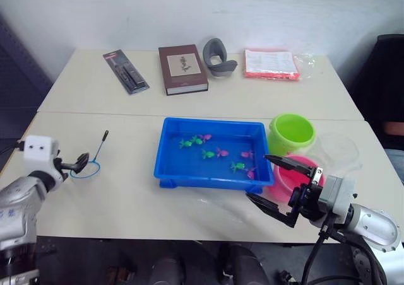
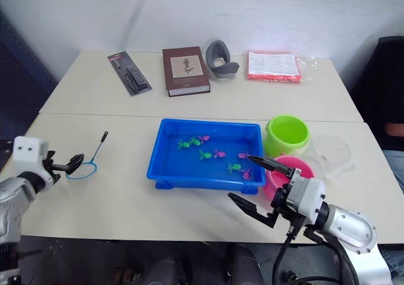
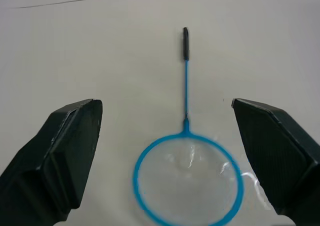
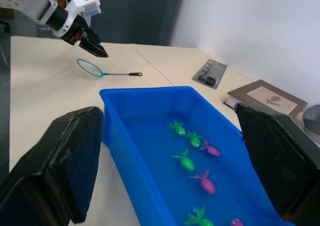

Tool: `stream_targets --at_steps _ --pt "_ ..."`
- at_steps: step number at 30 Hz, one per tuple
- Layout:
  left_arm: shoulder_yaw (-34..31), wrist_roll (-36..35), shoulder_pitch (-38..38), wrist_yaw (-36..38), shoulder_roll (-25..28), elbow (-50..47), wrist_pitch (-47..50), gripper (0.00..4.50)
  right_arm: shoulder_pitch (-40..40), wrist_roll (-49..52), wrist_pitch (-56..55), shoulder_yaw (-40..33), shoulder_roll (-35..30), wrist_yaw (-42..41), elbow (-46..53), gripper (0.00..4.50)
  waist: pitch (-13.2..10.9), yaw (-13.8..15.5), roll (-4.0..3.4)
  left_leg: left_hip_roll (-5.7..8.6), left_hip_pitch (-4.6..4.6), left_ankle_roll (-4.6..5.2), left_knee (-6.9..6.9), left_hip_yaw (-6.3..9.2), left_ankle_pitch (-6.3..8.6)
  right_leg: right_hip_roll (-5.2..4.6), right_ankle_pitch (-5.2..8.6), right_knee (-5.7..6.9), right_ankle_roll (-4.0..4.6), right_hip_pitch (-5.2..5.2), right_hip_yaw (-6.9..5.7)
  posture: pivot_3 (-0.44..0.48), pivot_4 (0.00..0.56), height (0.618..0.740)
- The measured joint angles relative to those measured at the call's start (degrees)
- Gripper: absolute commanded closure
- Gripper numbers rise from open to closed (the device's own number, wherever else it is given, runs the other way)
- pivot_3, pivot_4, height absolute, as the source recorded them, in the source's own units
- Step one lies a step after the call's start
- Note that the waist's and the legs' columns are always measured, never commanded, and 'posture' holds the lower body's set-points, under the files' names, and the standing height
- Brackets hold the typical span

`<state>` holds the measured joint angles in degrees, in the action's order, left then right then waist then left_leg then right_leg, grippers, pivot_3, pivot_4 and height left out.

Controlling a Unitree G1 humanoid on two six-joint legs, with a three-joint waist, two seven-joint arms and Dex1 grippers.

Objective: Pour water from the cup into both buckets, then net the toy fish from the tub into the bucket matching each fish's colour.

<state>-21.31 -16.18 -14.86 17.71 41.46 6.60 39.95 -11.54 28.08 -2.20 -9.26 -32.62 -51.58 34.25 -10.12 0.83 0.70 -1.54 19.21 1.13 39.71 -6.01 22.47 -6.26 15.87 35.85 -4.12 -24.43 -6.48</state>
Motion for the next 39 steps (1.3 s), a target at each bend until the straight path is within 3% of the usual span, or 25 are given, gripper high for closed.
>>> stream_targets --at_steps 3,8,10,20,22,25,28,31,34,36,39 --pt "6.1 2.5 -9.8 1.2 0.9 11.0 4.2 0.0 0.0 -0.7 0.0 0.1 -0.2 0.9 0.3 0.04 0.0 0.1 0.02 -0.03 0.01 -0.03 0.05 -0.13 -0.03 0.35 -0.01 0.02 -0.02 -0.04 -0.3 0.0 0.15 0.74" --pt "11.0 5.6 -18.1 3.3 0.6 26.7 2.5 0.0 -0.4 -1.8 0.0 0.1 -0.2 2.6 0.8 0.04 0.0 -0.6 0.04 -0.1 -0.02 -0.04 0.08 -0.32 -0.02 0.62 -0.03 0.03 -0.05 -0.09 -0.21 0.0 0.15 0.74" --pt "12.6 6.8 -20.5 5.4 0.6 31.1 0.4 0.42 -0.3 -2.2 0.0 0.1 -0.2 3.5 1.6 0.0 0.0 -0.5 -0.04 -0.1 -0.04 -0.04 0.22 -0.34 -0.02 0.61 -0.02 0.12 -0.05 -0.09 -0.17 0.0 0.15 0.74" --pt "14.3 8.7 -23.5 10.6 1.4 39.0 -4.4 4.46 -2.3 -2.8 0.0 -0.6 -0.7 4.9 2.1 0.0 0.2 -0.4 -0.23 -0.13 -0.26 -0.05 0.3 -0.51 -0.02 0.36 -0.03 0.14 -0.05 -0.07 0.15 0.0 0.15 0.74" --pt "13.0 8.2 -22.9 11.9 2.1 39.3 -5.6 4.46 -2.2 -2.2 1.4 -1.4 -1.4 5.7 3.5 0.0 0.2 -0.8 -0.22 -0.18 -0.23 -0.05 0.3 -0.52 -0.01 0.34 -0.03 0.17 -0.04 -0.11 0.18 0.0 0.15 0.74" --pt "9.0 4.1 -22.1 19.4 2.5 38.8 -10.0 4.46 -1.1 1.2 9.5 -4.1 -3.6 10.7 6.6 0.0 0.0 -0.9 0.02 -0.24 0.01 -0.07 0.37 -0.44 -0.02 0.32 -0.05 0.3 -0.01 -0.24 0.19 0.0 0.15 0.74" --pt "5.5 -1.9 -22.0 32.1 3.8 33.1 -17.5 4.46 3.4 8.6 23.9 -7.5 -6.7 21.0 9.8 0.0 0.0 -0.9 0.21 -0.22 0.17 -0.08 0.41 -0.27 -0.02 0.14 -0.07 0.17 0.04 -0.26 0.29 0.0 0.15 0.74" --pt "6.1 -4.2 -21.5 46.0 8.3 23.7 -26.0 4.46 8.3 20.9 33.8 -9.5 -12.9 24.4 11.8 0.0 -0.1 -0.9 0.1 -0.15 0.17 -0.09 0.33 -0.22 -0.02 0.06 -0.07 0.05 0.05 -0.21 0.17 0.0 0.15 0.74" --pt "11.3 -3.8 -20.8 57.3 11.4 16.2 -30.6 4.46 11.6 30.4 41.7 -10.0 -19.5 24.8 11.3 0.0 -0.1 -0.7 -0.16 -0.09 0.15 0.01 0.33 -0.27 0.02 0.07 -0.07 -0.07 0.04 -0.12 0.09 0.0 0.15 0.74" --pt "18.0 -3.7 -20.9 65.3 11.1 11.6 -30.4 4.46 16.9 34.8 46.6 -7.9 -23.7 24.0 9.6 0.0 -0.2 -0.5 -0.2 -0.01 0.18 0.13 0.4 -0.29 -0.02 0.06 -0.1 -0.18 -0.01 -0.13 0.11 0.0 0.15 0.74" --pt "26.0 -3.9 -24.6 68.3 8.5 5.2 -27.3 4.46 25.0 39.4 51.9 -3.0 -25.7 23.8 7.6 0.0 -0.3 -0.1 0.05 -0.06 0.26 0.18 0.44 -0.24 -0.04 0.12 -0.15 -0.23 -0.07 -0.13 0.17 0.0 0.15 0.74"
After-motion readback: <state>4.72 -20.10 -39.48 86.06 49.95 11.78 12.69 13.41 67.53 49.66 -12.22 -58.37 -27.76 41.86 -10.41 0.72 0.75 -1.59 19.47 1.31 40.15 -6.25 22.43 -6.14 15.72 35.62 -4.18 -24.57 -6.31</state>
